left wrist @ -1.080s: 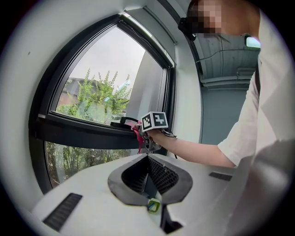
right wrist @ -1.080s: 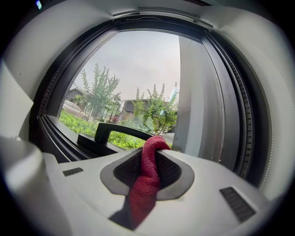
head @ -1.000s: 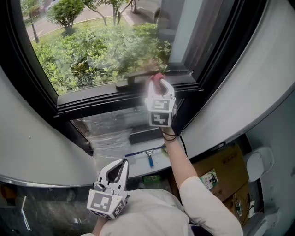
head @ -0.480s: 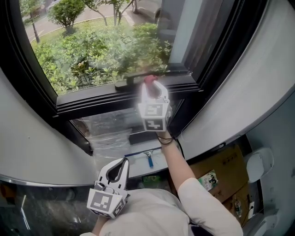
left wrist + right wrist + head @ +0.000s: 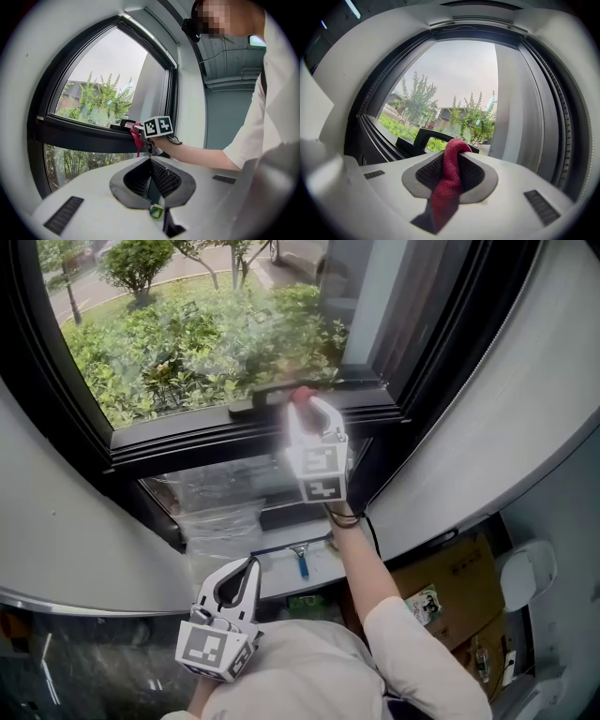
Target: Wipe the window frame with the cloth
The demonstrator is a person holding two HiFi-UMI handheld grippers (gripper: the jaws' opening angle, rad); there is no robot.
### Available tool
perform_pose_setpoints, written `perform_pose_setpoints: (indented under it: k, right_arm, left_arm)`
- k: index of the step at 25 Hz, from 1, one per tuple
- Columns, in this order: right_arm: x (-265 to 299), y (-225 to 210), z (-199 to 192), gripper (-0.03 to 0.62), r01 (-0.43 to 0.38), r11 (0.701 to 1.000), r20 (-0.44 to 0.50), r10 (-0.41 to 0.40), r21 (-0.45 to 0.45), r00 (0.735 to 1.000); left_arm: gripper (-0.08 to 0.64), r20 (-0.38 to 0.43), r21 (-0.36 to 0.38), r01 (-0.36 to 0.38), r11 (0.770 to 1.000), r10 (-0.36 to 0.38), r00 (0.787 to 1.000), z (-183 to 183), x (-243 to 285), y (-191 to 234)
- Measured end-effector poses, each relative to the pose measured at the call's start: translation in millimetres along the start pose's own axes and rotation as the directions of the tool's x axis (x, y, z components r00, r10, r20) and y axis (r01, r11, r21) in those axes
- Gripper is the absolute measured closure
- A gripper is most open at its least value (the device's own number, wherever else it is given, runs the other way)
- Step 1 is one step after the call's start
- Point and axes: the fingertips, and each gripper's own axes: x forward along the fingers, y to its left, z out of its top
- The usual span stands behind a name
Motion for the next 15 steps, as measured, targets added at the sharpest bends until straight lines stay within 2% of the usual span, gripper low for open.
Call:
perform_pose_setpoints:
  k: [6,11,15]
  right_arm:
    - [-11,-17,3,0.503,0.034,0.998,0.036,-0.032,-0.056,0.999]
    - [-18,-42,-1,0.503,0.020,1.000,0.035,-0.020,0.005,0.999]
    - [-31,-79,-1,0.503,0.052,0.994,0.073,-0.060,0.099,0.996]
  left_arm:
    - [0.552,0.014,0.016,-0.019,1.000,0.019,1.000,5,5,-2]
    - [0.552,0.011,0.008,-0.036,0.999,0.036,0.999,3,8,-1]
    - [0.552,0.013,0.010,-0.037,0.999,0.037,0.999,3,12,-5]
